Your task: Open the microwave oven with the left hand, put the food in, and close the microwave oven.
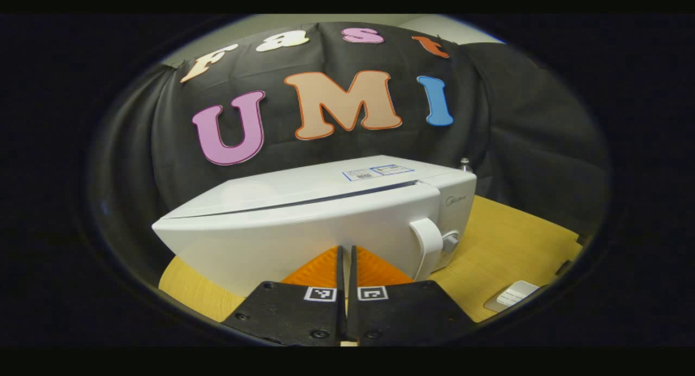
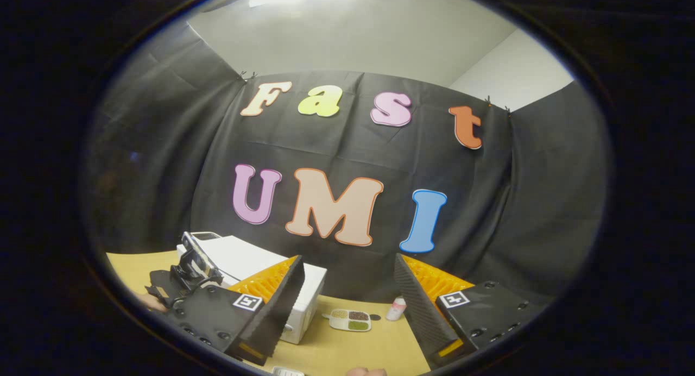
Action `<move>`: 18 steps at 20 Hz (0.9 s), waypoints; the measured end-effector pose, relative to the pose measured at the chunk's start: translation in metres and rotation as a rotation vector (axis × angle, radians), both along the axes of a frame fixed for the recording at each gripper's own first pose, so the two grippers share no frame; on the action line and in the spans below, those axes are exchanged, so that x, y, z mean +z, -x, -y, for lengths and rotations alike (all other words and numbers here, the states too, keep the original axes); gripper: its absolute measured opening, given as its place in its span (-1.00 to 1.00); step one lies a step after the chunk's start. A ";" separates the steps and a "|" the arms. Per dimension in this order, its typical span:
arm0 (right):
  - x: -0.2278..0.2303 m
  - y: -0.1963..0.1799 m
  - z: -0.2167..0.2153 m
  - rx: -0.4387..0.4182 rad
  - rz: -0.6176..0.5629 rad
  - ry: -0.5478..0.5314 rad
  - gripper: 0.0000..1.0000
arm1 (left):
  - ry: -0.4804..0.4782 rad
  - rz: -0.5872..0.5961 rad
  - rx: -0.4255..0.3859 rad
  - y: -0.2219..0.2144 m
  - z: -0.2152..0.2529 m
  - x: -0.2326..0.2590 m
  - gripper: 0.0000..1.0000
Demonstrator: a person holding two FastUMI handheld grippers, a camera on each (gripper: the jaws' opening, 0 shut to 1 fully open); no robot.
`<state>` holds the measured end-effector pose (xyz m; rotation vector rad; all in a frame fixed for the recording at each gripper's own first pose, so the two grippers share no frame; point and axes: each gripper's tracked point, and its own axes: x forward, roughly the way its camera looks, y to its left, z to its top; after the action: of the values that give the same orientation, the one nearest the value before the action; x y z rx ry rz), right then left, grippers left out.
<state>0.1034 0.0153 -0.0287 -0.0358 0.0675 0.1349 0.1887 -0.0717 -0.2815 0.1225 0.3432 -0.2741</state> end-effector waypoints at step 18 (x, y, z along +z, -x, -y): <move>-0.007 0.006 0.012 -0.034 -0.014 -0.030 0.93 | 0.043 0.002 0.012 0.004 0.017 0.023 -0.99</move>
<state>0.0973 0.0036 -0.0355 -0.0036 0.0795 0.1019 0.1848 -0.0887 -0.2585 0.0782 0.3355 -0.2692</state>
